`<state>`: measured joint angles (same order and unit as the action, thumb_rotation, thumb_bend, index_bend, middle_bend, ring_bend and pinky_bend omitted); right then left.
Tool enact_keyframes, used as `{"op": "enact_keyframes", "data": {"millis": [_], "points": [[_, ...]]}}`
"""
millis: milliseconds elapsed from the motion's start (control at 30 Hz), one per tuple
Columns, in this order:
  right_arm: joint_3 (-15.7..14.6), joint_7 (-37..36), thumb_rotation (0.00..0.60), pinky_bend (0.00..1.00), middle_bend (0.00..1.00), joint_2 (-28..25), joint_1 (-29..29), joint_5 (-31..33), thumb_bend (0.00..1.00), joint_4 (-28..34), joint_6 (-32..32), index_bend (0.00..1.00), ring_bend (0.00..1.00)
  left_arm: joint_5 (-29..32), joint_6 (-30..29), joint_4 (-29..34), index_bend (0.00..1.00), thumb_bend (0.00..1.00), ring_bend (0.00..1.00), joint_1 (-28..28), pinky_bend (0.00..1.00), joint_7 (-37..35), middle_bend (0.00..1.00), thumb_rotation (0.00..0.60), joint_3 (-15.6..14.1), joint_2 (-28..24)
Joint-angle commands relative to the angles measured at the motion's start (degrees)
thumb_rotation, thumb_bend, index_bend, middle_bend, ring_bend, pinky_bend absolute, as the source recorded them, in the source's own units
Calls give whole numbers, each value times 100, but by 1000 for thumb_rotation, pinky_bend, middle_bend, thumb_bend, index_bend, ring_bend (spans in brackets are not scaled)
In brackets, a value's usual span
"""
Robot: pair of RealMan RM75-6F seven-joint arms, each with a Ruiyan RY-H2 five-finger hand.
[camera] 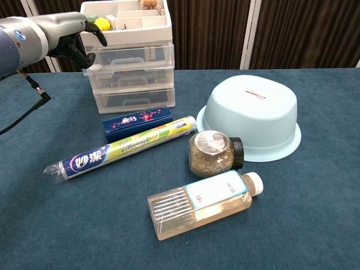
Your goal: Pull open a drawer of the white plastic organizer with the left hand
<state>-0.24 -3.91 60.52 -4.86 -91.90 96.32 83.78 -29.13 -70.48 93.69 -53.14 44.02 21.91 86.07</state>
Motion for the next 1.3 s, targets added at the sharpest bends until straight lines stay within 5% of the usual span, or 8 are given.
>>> {"op": "enact_keyframes", "data": {"millis": [33, 300, 600, 1300], "points": [[-4, 0, 600, 0, 0, -4, -1, 4, 124, 5, -10, 0, 0, 720, -78, -32, 203, 618, 996, -207, 909, 402, 1000, 600, 153, -8], [-8, 7, 600, 0, 0, -11, -4, 10, 124, 14, -29, 0, 0, 1121, 37, -45, 264, 632, 999, -238, 909, 347, 1000, 600, 215, -16], [-16, 34, 600, 0, 0, -2, 6, -24, 124, 9, -3, 0, 0, 1328, 213, 755, 315, 642, 1000, -141, 910, 114, 1000, 600, 204, -332], [-32, 108, 600, 0, 0, 30, 18, -67, 125, 1, 19, 0, 0, 654, 206, 1832, 323, 646, 1000, 61, 910, -450, 1000, 600, -363, -759]]}}
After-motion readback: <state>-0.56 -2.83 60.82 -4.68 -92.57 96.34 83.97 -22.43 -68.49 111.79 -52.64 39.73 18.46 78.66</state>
